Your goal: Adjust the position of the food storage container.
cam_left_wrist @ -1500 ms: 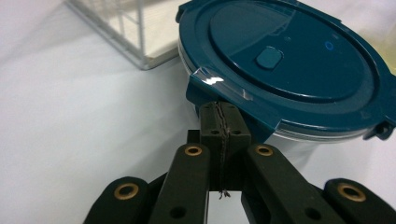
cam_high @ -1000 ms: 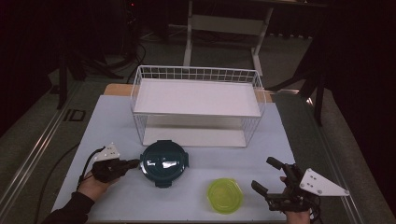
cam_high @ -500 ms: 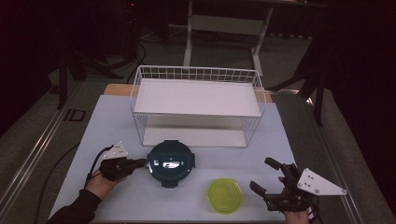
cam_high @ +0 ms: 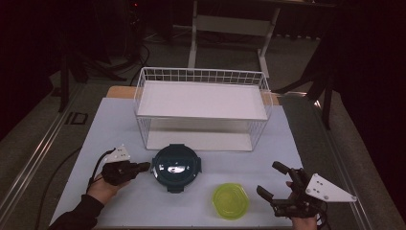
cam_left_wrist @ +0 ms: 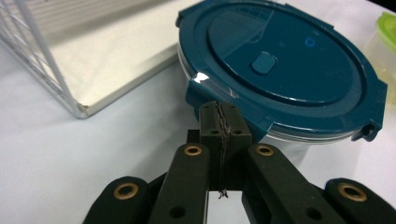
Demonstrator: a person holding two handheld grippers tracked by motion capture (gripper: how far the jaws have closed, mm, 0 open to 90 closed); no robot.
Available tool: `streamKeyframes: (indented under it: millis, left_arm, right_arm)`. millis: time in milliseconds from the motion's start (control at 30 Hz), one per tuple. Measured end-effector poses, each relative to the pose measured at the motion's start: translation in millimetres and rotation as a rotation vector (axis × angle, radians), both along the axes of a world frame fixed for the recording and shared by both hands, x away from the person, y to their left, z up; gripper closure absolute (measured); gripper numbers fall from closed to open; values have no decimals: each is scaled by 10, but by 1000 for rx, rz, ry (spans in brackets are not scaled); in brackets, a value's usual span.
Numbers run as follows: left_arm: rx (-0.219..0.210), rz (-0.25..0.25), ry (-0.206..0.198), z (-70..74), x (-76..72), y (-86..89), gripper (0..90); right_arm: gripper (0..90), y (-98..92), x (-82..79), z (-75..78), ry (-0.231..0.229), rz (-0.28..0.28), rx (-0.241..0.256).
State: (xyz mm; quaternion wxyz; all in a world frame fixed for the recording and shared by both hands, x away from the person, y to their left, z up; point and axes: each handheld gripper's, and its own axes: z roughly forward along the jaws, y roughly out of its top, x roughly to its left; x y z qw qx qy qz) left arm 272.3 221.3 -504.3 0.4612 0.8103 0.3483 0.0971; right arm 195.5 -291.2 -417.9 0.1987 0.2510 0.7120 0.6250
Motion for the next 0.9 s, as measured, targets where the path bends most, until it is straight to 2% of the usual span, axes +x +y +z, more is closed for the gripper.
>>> streamKeyframes:
  millis: [67,100,167,200,233,333,367,400,433,567,633,733,800,833,900]
  left_arm:
    - [-14,3,-2,20,-13,24,884]
    - [-25,4,0,29,-19,34,833]
    - [-45,5,-7,57,-36,60,787]
    - [-69,-1,0,73,-41,73,719]
    - [-98,-4,13,93,-44,84,608]
    - [-176,2,2,173,-83,108,423]
    - [-197,-23,5,201,-92,115,344]
    - [-210,-43,0,235,-110,111,228]
    - [-199,-45,-12,272,-132,97,162]
    - [-191,-52,-14,381,-198,17,56]
    - [-195,-53,-7,419,-217,-15,26]
    - [-215,-48,-14,476,-244,-30,16]
    - [-235,-44,-14,508,-250,-31,12]
    - [-245,-47,-16,520,-252,-31,12]
    - [-239,-45,-20,534,-249,-34,12]
  right_arm:
    - [100,1,-3,1,-1,-1,2]
    - [101,4,-5,0,-1,-2,3]
    - [100,10,-8,-4,-9,-11,-3]
    - [100,14,-9,-5,-11,-13,-5]
    - [101,19,-11,-6,-8,-12,-3]
    - [128,35,-18,-7,-9,-23,1]
    - [132,43,-15,-7,-5,-24,-4]
    - [132,51,-9,-6,-2,-23,-8]
    - [129,62,-2,-7,-3,-24,-13]
    - [106,119,42,3,9,-5,-19]
    - [107,149,61,19,2,-23,-16]
    - [129,195,99,48,14,-4,-32]
    - [133,226,105,62,-7,-29,-37]
    - [133,246,117,68,-1,-30,-35]
    - [138,285,149,74,13,-14,-34]
